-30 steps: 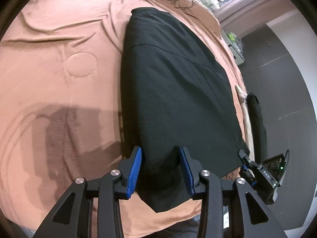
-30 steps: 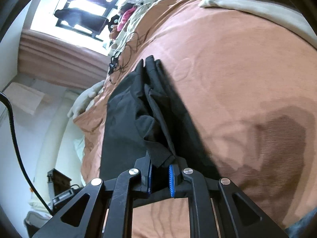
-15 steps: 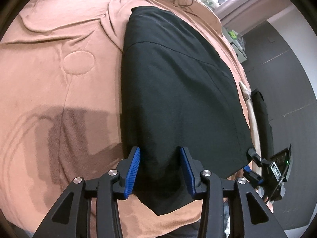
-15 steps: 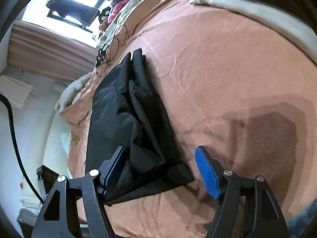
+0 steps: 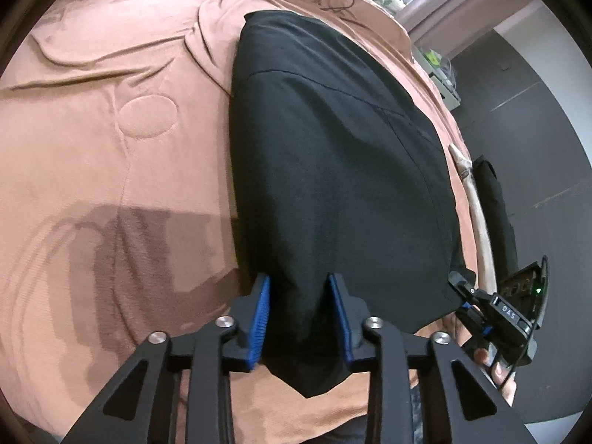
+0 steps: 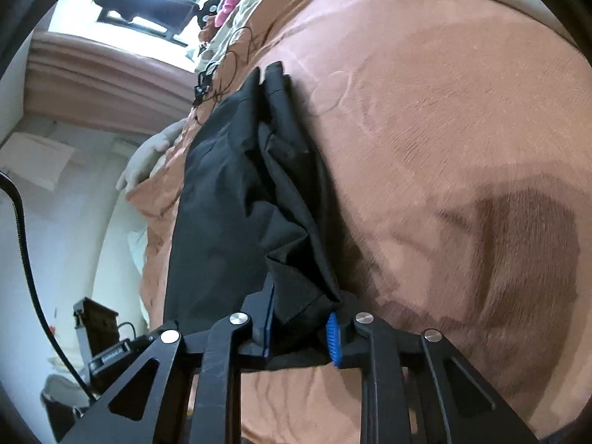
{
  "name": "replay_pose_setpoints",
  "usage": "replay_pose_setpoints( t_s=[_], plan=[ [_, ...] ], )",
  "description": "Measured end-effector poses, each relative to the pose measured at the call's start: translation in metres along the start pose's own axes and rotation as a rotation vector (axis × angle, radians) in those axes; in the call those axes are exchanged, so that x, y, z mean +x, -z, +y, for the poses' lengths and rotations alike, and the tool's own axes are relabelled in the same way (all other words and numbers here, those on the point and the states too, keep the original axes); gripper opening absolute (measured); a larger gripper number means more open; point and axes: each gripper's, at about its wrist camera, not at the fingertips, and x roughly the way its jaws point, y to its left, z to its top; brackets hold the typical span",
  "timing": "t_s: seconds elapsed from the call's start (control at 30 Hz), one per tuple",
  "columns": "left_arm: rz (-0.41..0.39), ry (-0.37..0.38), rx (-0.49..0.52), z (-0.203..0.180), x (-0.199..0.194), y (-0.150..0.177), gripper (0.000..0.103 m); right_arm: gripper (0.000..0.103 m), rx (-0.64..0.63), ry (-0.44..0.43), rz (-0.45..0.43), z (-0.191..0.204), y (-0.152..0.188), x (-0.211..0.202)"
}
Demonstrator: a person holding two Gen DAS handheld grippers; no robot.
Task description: Fold large clothes
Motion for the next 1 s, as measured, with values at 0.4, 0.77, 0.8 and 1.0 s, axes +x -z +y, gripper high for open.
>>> replay_pose_setpoints(
  t_s=[0.4,0.77,0.8,1.0],
  plan=[
    [0.006,-0.028,0.029,0.024,-0.028,0.01,0.022,0.021,-0.087,0.001,0.066,0.029,0.057,-0.008],
    [0.004,-0.019,0.042,0.032,-0.037,0.013,0.022,0.041,-0.166,0.151,-0.023,0.052,0.053,-0.037],
    [0.003,-0.022,0.043,0.032,-0.036,0.013,0.022,0.041,-0.169,0.141,-0.021,0.052,0.052,-0.037],
    [-0.001,-0.032,0.038,0.027,-0.037,0.015,0.022,0.012,-0.161,0.132,-0.014,0.048,0.057,-0.032]
  ],
)
